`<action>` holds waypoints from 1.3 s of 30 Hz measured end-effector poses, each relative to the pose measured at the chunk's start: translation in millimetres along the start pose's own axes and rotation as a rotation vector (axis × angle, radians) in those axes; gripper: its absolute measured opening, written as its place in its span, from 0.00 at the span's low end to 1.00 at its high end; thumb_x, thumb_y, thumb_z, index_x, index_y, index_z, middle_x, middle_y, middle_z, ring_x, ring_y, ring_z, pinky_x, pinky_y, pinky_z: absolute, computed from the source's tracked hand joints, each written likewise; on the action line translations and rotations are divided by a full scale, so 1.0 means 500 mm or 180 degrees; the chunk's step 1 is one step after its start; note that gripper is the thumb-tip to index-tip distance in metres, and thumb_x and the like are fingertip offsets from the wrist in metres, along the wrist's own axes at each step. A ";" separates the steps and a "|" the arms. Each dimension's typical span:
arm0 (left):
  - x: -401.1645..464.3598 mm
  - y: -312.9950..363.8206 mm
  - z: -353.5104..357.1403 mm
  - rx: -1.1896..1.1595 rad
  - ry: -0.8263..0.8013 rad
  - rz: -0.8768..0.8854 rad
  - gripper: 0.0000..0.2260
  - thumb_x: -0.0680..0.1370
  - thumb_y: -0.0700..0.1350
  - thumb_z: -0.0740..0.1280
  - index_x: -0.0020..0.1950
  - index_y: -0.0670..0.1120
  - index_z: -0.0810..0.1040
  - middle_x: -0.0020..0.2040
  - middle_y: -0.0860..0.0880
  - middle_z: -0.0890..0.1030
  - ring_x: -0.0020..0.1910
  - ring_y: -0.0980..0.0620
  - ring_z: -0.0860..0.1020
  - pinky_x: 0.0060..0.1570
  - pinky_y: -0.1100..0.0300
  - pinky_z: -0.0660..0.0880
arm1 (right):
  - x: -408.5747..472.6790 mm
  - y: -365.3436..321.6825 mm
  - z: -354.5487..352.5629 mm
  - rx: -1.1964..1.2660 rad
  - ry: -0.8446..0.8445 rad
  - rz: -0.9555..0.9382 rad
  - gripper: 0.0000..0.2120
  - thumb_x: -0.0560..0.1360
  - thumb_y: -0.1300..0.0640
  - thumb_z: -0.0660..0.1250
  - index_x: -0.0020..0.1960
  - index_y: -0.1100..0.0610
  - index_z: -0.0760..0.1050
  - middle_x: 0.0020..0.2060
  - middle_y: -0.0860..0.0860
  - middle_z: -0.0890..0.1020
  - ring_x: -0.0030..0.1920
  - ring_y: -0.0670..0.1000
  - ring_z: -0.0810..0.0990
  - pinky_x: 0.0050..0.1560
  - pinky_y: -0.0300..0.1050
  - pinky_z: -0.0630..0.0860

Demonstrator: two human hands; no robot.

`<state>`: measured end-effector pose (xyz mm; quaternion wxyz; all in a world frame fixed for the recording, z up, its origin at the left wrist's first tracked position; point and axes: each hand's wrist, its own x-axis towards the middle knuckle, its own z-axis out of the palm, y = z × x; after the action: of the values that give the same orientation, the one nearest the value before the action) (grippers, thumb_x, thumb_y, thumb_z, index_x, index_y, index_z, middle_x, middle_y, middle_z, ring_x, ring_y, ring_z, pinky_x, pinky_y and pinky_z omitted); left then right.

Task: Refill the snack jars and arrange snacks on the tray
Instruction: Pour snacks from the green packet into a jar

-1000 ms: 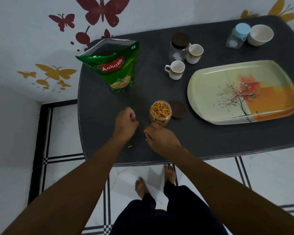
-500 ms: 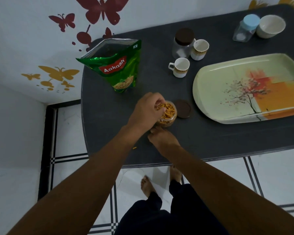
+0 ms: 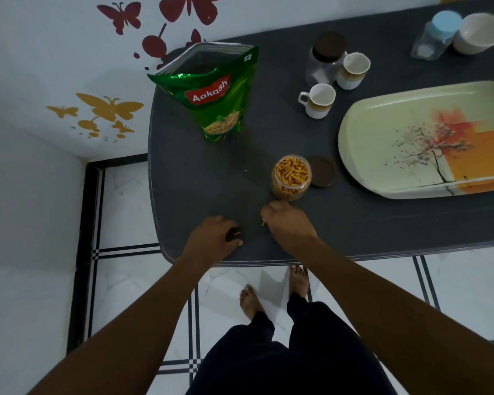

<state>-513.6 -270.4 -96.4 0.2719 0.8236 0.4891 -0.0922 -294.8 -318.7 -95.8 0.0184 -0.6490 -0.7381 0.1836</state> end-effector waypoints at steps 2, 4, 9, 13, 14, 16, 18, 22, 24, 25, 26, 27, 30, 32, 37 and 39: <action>-0.006 0.000 0.012 -0.0030 0.0083 0.0039 0.20 0.78 0.54 0.72 0.68 0.49 0.80 0.57 0.47 0.80 0.59 0.46 0.76 0.56 0.55 0.73 | -0.006 0.002 0.002 -0.0078 -0.0040 -0.0307 0.08 0.78 0.63 0.64 0.56 0.61 0.77 0.54 0.59 0.78 0.58 0.62 0.76 0.53 0.56 0.73; -0.007 0.003 0.019 -0.0057 0.0147 0.0108 0.17 0.80 0.51 0.71 0.67 0.47 0.81 0.56 0.46 0.80 0.58 0.46 0.76 0.56 0.54 0.74 | -0.008 0.003 0.004 -0.0219 -0.0159 -0.0551 0.11 0.79 0.62 0.62 0.60 0.60 0.77 0.58 0.58 0.78 0.62 0.60 0.73 0.60 0.55 0.71; -0.006 0.013 0.024 -0.0062 0.0198 0.0158 0.11 0.83 0.45 0.65 0.60 0.44 0.85 0.54 0.43 0.81 0.56 0.44 0.77 0.57 0.53 0.74 | -0.006 -0.007 0.012 -0.0479 -0.0316 -0.0622 0.13 0.81 0.61 0.59 0.64 0.59 0.74 0.62 0.57 0.76 0.65 0.58 0.70 0.65 0.51 0.66; -0.005 0.022 0.027 0.0037 0.0279 0.0101 0.12 0.85 0.45 0.63 0.59 0.44 0.84 0.55 0.44 0.81 0.57 0.45 0.77 0.56 0.52 0.75 | -0.008 -0.018 0.021 -0.0496 -0.0253 -0.0466 0.16 0.81 0.63 0.59 0.68 0.59 0.70 0.62 0.58 0.76 0.64 0.59 0.71 0.64 0.51 0.67; -0.004 0.024 0.026 0.0056 0.0304 0.0075 0.12 0.85 0.46 0.62 0.59 0.45 0.84 0.55 0.44 0.81 0.56 0.45 0.77 0.56 0.52 0.75 | -0.010 -0.022 0.024 -0.0487 -0.0262 -0.0403 0.17 0.81 0.63 0.58 0.70 0.59 0.68 0.62 0.58 0.75 0.63 0.59 0.71 0.64 0.52 0.68; -0.003 0.031 0.021 0.0025 0.0389 0.0002 0.11 0.84 0.48 0.63 0.58 0.47 0.84 0.55 0.46 0.82 0.55 0.47 0.77 0.54 0.53 0.76 | -0.010 -0.033 0.028 -0.0432 -0.0317 -0.0195 0.20 0.81 0.63 0.58 0.73 0.59 0.65 0.63 0.59 0.73 0.64 0.60 0.71 0.64 0.52 0.69; 0.000 0.043 0.009 -0.0161 0.0615 -0.0072 0.09 0.84 0.47 0.65 0.55 0.47 0.84 0.53 0.47 0.82 0.53 0.48 0.78 0.52 0.52 0.77 | -0.004 -0.045 0.026 -0.0266 -0.0377 0.0122 0.23 0.80 0.64 0.61 0.74 0.59 0.62 0.64 0.60 0.73 0.64 0.60 0.71 0.63 0.53 0.70; 0.028 0.100 -0.043 -0.0941 0.1170 -0.0128 0.07 0.82 0.46 0.68 0.54 0.46 0.84 0.52 0.48 0.83 0.52 0.49 0.79 0.52 0.51 0.77 | 0.009 -0.054 0.022 0.0032 -0.0425 0.0488 0.20 0.81 0.63 0.61 0.72 0.60 0.64 0.64 0.61 0.74 0.64 0.61 0.72 0.62 0.54 0.73; 0.052 0.142 -0.080 -0.1205 0.1425 -0.0087 0.06 0.81 0.47 0.69 0.55 0.49 0.84 0.52 0.50 0.83 0.51 0.52 0.80 0.50 0.55 0.77 | 0.010 -0.054 0.023 0.0052 -0.0443 0.0541 0.18 0.81 0.63 0.60 0.70 0.60 0.65 0.65 0.61 0.74 0.64 0.61 0.73 0.62 0.55 0.74; 0.065 0.164 -0.097 -0.1283 0.1528 0.0002 0.06 0.81 0.48 0.70 0.55 0.49 0.85 0.52 0.51 0.83 0.50 0.53 0.80 0.49 0.56 0.77 | 0.009 -0.055 0.022 0.0063 -0.0456 0.0568 0.18 0.81 0.64 0.60 0.70 0.60 0.66 0.65 0.61 0.74 0.65 0.61 0.72 0.62 0.55 0.74; 0.079 0.186 -0.112 -0.1328 0.1591 0.0111 0.06 0.81 0.48 0.70 0.55 0.49 0.85 0.51 0.51 0.82 0.49 0.53 0.80 0.48 0.57 0.76 | 0.010 -0.055 0.022 0.0074 -0.0472 0.0597 0.19 0.81 0.64 0.60 0.71 0.61 0.66 0.65 0.60 0.73 0.65 0.61 0.72 0.62 0.55 0.74; 0.091 0.207 -0.126 -0.1332 0.1613 0.0213 0.06 0.81 0.48 0.70 0.55 0.49 0.85 0.51 0.51 0.82 0.49 0.53 0.79 0.48 0.57 0.76 | 0.010 -0.054 0.023 0.0084 -0.0480 0.0621 0.19 0.81 0.64 0.61 0.71 0.61 0.66 0.65 0.60 0.73 0.66 0.61 0.72 0.61 0.55 0.74; 0.120 0.247 -0.145 -0.1181 0.1482 0.0292 0.06 0.81 0.47 0.69 0.56 0.51 0.84 0.51 0.53 0.81 0.50 0.55 0.79 0.48 0.58 0.77 | 0.007 -0.055 0.025 0.0067 -0.0465 0.0661 0.16 0.80 0.64 0.61 0.68 0.60 0.69 0.64 0.59 0.74 0.64 0.60 0.72 0.59 0.55 0.75; 0.129 0.251 -0.143 -0.1114 0.1344 0.0243 0.08 0.81 0.47 0.69 0.59 0.50 0.83 0.55 0.53 0.82 0.53 0.55 0.80 0.51 0.56 0.78 | 0.005 -0.057 0.028 -0.0034 -0.0399 0.0626 0.16 0.80 0.64 0.62 0.68 0.60 0.70 0.63 0.58 0.75 0.63 0.59 0.73 0.57 0.54 0.75; 0.106 0.220 -0.113 -0.1271 0.1491 0.0125 0.11 0.82 0.47 0.68 0.64 0.49 0.80 0.56 0.51 0.82 0.53 0.53 0.79 0.50 0.57 0.76 | 0.000 -0.063 0.036 -0.0362 -0.0231 0.0367 0.14 0.80 0.64 0.61 0.65 0.62 0.73 0.61 0.59 0.78 0.60 0.59 0.75 0.52 0.51 0.75; 0.092 0.195 -0.097 -0.1401 0.1491 -0.0077 0.12 0.82 0.47 0.67 0.65 0.50 0.79 0.58 0.51 0.82 0.54 0.54 0.79 0.52 0.57 0.76 | 0.001 -0.065 0.037 -0.0460 -0.0262 0.0311 0.14 0.80 0.64 0.61 0.65 0.62 0.73 0.61 0.59 0.77 0.60 0.59 0.75 0.53 0.51 0.75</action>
<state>-412.6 -245.9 -40.3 0.3224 0.7380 0.5563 0.2047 -330.5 -325.6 -103.7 -0.0678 -0.6758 -0.7170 0.1570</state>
